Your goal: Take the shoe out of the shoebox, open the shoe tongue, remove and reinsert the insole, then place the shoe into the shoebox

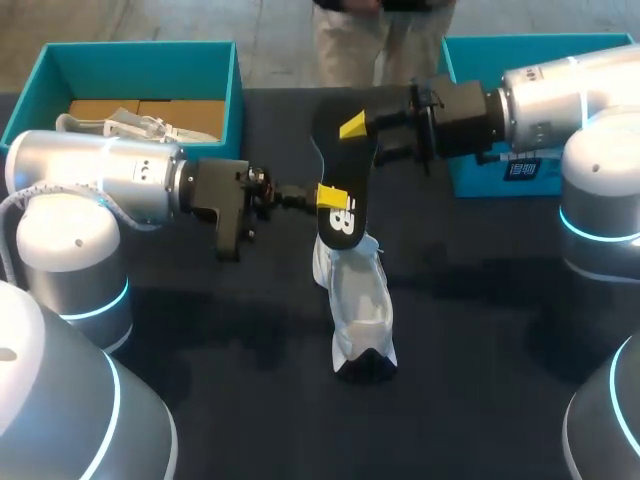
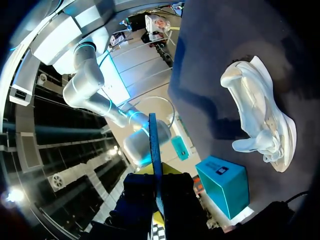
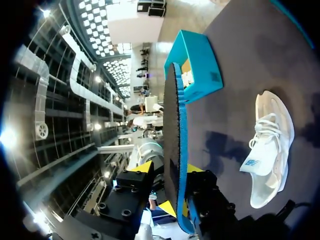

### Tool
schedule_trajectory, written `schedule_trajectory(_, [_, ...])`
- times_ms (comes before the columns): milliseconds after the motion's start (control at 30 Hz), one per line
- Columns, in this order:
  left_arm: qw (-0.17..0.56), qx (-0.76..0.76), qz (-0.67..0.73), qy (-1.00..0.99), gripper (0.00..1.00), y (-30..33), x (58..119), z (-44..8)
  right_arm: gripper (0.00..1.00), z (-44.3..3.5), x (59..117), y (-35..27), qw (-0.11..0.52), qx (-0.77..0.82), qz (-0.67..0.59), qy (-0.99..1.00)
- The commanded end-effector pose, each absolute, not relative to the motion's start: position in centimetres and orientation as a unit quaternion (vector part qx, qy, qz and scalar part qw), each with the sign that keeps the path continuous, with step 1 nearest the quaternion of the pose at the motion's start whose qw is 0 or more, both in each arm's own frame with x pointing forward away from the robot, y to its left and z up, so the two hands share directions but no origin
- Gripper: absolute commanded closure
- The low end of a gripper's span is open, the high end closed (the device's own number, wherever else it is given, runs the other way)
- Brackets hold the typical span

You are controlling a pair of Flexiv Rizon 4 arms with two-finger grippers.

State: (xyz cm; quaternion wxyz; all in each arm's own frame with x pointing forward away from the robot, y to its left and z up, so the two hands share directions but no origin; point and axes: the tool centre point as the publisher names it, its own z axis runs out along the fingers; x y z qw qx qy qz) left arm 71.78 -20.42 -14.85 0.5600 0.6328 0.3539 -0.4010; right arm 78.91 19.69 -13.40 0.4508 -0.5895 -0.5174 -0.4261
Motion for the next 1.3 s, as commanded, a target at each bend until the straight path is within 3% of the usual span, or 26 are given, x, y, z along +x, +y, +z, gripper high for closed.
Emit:
schedule_trajectory(33, [0.562,0.632,-0.4,0.354,1.0,-20.5,71.7,-15.0,0.71,-13.5,79.0,20.2,0.451,-0.59,-0.427,-0.516])
schedule_trajectory(433, [0.562,0.632,-0.4,0.354,1.0,-20.5,71.7,-15.0,0.68,-13.7,79.6,19.3,0.451,-0.595,-0.437,-0.501])
schedule_trajectory(700, [0.562,0.632,-0.4,0.354,1.0,-20.5,71.7,-15.0,0.84,-13.6,79.9,18.6,0.448,-0.601,-0.442,-0.492])
schedule_trajectory(1100, [0.562,0.632,-0.4,0.354,1.0,-20.5,71.7,-15.0,0.89,-13.6,80.1,18.6,0.447,-0.604,-0.441,-0.49])
schedule_trajectory(1167, [0.562,0.632,-0.4,0.354,1.0,-20.5,71.7,-15.0,0.91,-13.6,80.1,18.6,0.447,-0.604,-0.442,-0.49])
schedule_trajectory(1200, [0.562,0.632,-0.4,0.354,1.0,-20.5,71.7,-15.0,1.0,-13.6,80.1,18.6,0.447,-0.604,-0.442,-0.49])
schedule_trajectory(1300, [0.562,0.632,-0.4,0.354,1.0,-20.5,71.7,-15.0,1.0,-13.6,80.2,18.7,0.447,-0.604,-0.441,-0.49])
